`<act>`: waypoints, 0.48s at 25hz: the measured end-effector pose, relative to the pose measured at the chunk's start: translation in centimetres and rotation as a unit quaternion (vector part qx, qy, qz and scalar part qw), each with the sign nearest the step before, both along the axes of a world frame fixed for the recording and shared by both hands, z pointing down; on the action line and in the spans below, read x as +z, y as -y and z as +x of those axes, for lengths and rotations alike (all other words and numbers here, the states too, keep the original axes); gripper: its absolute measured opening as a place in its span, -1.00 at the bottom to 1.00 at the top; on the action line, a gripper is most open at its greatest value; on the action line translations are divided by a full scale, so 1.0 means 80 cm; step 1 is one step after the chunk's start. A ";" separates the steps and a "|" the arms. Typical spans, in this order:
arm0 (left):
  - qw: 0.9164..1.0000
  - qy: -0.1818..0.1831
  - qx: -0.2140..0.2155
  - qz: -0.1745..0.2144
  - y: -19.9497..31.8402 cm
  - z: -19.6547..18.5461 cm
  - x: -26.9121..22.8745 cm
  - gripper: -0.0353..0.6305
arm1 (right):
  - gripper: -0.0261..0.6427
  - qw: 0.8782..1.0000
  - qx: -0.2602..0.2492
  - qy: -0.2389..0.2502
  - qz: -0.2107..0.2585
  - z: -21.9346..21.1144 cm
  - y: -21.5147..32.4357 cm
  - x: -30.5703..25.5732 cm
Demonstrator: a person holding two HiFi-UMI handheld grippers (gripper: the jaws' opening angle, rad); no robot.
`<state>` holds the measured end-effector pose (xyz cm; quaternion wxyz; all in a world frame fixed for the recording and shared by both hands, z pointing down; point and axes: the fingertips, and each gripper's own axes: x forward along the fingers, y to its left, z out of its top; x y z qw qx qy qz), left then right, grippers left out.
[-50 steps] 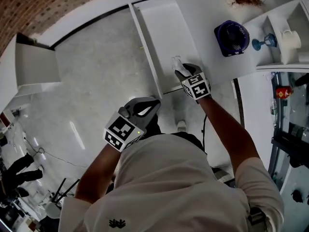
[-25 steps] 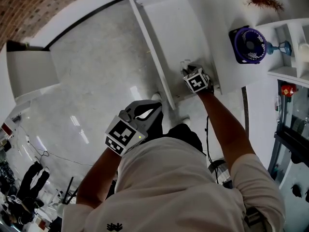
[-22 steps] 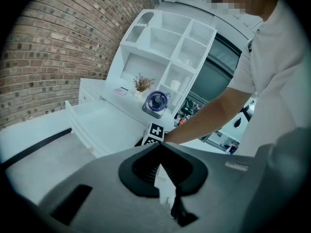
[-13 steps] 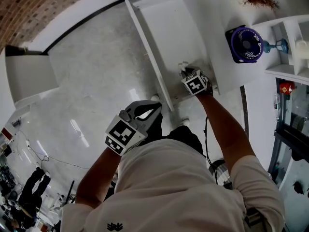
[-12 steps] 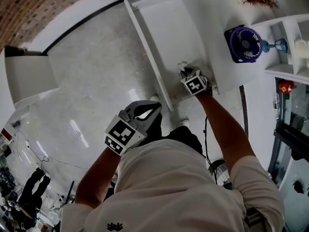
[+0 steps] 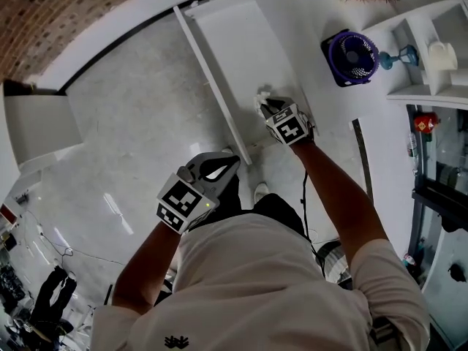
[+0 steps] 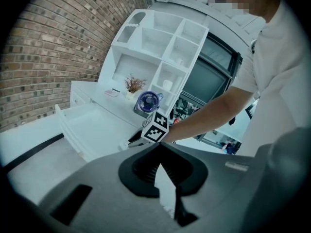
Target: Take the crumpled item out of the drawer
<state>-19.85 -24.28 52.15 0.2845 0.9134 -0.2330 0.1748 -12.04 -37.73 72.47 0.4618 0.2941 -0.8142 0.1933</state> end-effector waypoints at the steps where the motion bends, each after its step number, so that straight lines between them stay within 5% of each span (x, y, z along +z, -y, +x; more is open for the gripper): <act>1: 1.000 0.000 0.000 0.003 -0.003 0.003 -0.002 -0.88 | -0.67 1.000 0.000 0.005 0.004 0.001 -0.002 -0.009; 12: 1.000 0.004 -0.004 0.029 -0.044 0.064 -0.031 -0.88 | -0.67 0.997 -0.019 0.062 0.039 0.031 -0.057 -0.106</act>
